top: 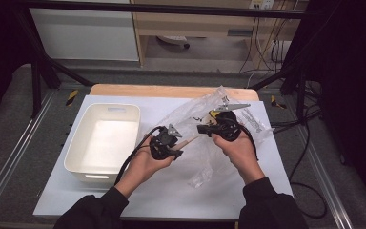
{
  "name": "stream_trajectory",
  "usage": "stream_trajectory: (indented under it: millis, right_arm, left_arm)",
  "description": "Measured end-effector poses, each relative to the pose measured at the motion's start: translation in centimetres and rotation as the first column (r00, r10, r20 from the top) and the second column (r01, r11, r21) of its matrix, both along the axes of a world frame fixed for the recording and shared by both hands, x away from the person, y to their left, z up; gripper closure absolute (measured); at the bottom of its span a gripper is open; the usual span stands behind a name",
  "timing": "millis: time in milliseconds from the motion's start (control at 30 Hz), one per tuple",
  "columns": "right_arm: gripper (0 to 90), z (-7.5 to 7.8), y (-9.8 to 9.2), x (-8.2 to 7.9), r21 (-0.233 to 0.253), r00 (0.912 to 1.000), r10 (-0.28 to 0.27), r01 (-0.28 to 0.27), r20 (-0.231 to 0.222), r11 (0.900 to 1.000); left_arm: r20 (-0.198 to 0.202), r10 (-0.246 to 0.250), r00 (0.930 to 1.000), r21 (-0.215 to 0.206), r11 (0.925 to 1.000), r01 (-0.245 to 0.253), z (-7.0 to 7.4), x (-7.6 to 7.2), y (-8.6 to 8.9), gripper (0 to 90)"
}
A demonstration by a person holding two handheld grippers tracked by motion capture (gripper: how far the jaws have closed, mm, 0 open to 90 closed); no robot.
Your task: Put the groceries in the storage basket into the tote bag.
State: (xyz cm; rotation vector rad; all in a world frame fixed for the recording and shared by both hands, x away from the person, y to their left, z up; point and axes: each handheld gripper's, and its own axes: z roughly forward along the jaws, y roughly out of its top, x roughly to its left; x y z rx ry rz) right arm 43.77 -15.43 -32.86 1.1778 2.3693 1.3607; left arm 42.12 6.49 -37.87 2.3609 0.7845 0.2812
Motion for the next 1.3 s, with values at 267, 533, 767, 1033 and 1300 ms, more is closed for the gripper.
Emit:
stream_trajectory:
  millis: [267,533,767,1033,1300]
  right_arm:
    - [90.0,0.0,-0.2,-0.1,-0.003,1.0000,-0.004,0.004,-0.003,1.000]
    - [90.0,-0.5,0.0,-0.4,0.005,1.0000,0.002,-0.002,-0.007,1.000]
    - [90.0,-1.0,0.1,-0.7,0.004,0.9999,0.007,-0.007,-0.015,1.000]
    - [90.0,-1.4,0.3,-0.9,0.005,0.9997,0.010,-0.010,-0.021,1.000]
    - [90.0,-1.4,0.0,-1.0,-0.001,0.9997,0.006,-0.006,-0.023,1.000]
  left_arm:
    - [0.007,0.005,1.0000,-0.006,1.0000,-0.005,0.1,0.5,-0.5,68.9]
    - [0.009,0.012,0.9999,-0.003,0.9999,-0.012,-0.2,0.9,-0.8,68.9]
    - [0.024,0.025,0.9994,-0.011,0.9996,-0.024,-0.4,1.2,-0.9,68.9]
    - [0.032,0.027,0.9991,-0.030,0.9992,-0.026,-1.0,1.6,-1.8,68.9]
    - [0.041,0.008,0.9991,-0.047,0.9989,-0.006,-1.6,1.6,-2.6,68.9]
